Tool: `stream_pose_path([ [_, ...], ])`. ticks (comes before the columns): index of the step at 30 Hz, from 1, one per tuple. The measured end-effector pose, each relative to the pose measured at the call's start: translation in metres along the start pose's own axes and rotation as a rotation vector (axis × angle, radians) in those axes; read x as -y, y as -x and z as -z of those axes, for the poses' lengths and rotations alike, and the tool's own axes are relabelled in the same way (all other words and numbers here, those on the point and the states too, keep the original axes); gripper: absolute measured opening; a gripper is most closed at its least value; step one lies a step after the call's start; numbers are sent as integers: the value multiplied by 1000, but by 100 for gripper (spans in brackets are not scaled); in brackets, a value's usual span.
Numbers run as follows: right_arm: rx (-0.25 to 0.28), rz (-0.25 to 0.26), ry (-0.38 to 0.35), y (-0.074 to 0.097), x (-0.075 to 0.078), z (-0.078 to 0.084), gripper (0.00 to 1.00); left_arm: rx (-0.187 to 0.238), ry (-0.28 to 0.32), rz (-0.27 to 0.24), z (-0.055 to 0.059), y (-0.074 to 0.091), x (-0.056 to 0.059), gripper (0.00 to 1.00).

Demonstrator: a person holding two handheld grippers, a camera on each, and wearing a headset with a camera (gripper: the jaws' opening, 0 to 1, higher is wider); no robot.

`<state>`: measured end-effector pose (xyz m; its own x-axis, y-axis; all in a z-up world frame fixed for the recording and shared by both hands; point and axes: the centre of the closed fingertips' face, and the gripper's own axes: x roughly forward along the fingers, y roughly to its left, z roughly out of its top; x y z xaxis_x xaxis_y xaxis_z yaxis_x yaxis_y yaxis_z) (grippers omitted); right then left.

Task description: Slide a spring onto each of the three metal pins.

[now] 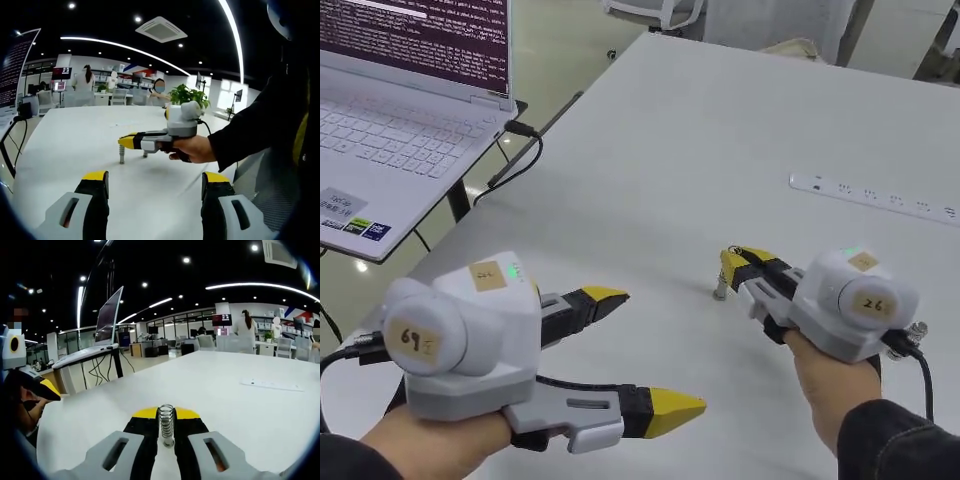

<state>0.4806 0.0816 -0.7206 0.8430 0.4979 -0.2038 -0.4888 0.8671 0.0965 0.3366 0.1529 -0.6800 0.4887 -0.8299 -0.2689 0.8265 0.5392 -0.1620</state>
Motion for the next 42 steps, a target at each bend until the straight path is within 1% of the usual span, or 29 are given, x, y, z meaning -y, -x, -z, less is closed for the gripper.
stream_pose_path([
  [6,-18,0,0,0,0,6,8,-1,2,-2,1,0,-1,72],
  [13,-60,-4,8,-1,-1,18,8,-3,3,-2,1,-1,-1,72],
  [16,-68,-5,6,-1,-1,21,8,-4,3,-1,1,-2,-1,73],
  [18,-84,-7,9,-1,-1,25,8,-3,5,-2,1,-2,-1,72],
  [19,-102,-12,7,-1,-2,28,8,-4,5,-2,2,-2,-1,72],
  [20,-90,-14,7,-1,-2,27,8,-4,4,-2,2,-2,-1,72],
  [25,-108,-15,3,-1,-3,30,9,-4,5,-2,2,-2,-1,73],
  [30,-110,-13,2,0,-3,30,9,-3,3,-3,1,-1,-1,73],
  [31,-134,-13,-2,2,-4,34,9,-3,4,-3,1,-1,-1,73],
  [33,-129,-12,8,3,-4,35,9,-2,2,-2,1,-1,0,73],
  [34,-128,-12,1,4,-5,36,10,-2,1,-3,0,-1,0,73],
  [42,-141,-8,11,11,-6,40,11,2,-4,-2,-2,-1,0,73],
])
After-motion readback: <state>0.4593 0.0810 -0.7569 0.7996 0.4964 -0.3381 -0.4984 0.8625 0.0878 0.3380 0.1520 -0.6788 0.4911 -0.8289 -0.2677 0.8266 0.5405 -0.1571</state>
